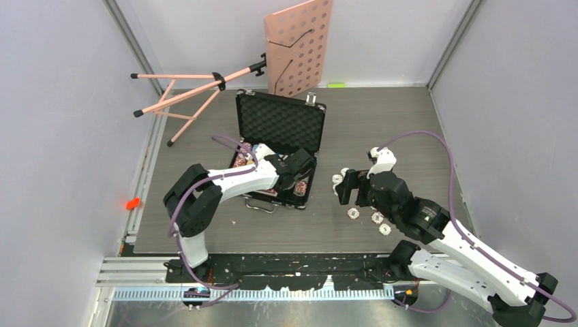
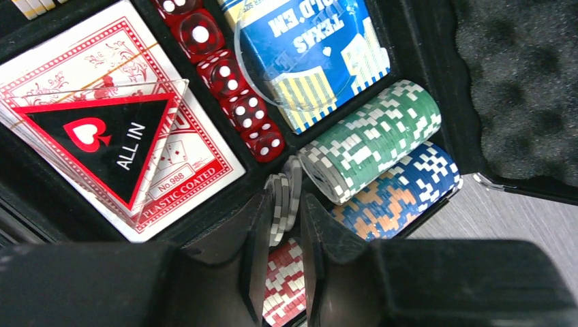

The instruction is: Pack up texas hold em set

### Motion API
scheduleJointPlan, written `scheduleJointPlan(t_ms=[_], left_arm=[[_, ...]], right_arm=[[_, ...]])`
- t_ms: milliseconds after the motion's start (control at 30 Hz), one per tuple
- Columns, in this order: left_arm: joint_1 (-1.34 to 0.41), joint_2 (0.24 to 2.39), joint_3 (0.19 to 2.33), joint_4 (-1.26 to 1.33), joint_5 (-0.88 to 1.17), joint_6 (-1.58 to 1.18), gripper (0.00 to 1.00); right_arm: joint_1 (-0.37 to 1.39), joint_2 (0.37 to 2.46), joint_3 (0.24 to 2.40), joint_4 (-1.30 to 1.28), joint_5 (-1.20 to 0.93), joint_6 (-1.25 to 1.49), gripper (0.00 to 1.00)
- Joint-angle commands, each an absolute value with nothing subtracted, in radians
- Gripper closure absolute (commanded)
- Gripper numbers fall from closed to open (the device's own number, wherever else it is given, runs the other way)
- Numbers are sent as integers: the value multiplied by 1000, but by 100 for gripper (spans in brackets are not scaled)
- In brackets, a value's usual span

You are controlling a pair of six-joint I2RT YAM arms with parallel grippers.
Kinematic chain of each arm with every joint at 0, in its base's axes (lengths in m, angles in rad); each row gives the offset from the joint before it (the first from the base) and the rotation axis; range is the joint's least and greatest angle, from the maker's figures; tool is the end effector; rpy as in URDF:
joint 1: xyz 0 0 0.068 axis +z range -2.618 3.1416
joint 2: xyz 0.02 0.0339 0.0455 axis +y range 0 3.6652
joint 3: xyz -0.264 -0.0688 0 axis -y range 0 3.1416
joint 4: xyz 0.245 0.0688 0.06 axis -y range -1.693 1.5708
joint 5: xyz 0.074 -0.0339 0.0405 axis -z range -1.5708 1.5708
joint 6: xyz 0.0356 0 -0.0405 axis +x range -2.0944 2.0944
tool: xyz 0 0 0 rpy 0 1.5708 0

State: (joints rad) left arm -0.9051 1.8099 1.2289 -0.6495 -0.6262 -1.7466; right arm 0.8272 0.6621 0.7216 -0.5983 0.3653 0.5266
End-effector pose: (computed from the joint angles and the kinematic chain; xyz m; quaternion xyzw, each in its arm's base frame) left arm 0.2354 -0.2660 0.1887 -0.4306 0.8346 -0.0827 0.3336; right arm 0.1074 0.0980 0.2952 -0.0395 0.8591 0.1808 0.4772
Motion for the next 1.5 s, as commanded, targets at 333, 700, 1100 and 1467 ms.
scheduleJointPlan(t_ms=[333,700,1100,1467], left_arm=[[-891,1769,1238,-618,-662,-1724,74],[-891,1766,1195,-537,-615,-1706,81],[-885,1774,1193,-518,-638,-1753,86],[-882,1763,1209,-517,-637,-1761,81]], right_arm=[[824,676,732,-564,360,541,6],[824,681,732,-565,341,545,11],[824,686,731,-565,339,546,11],[824,692,737,-581,335,543,11]])
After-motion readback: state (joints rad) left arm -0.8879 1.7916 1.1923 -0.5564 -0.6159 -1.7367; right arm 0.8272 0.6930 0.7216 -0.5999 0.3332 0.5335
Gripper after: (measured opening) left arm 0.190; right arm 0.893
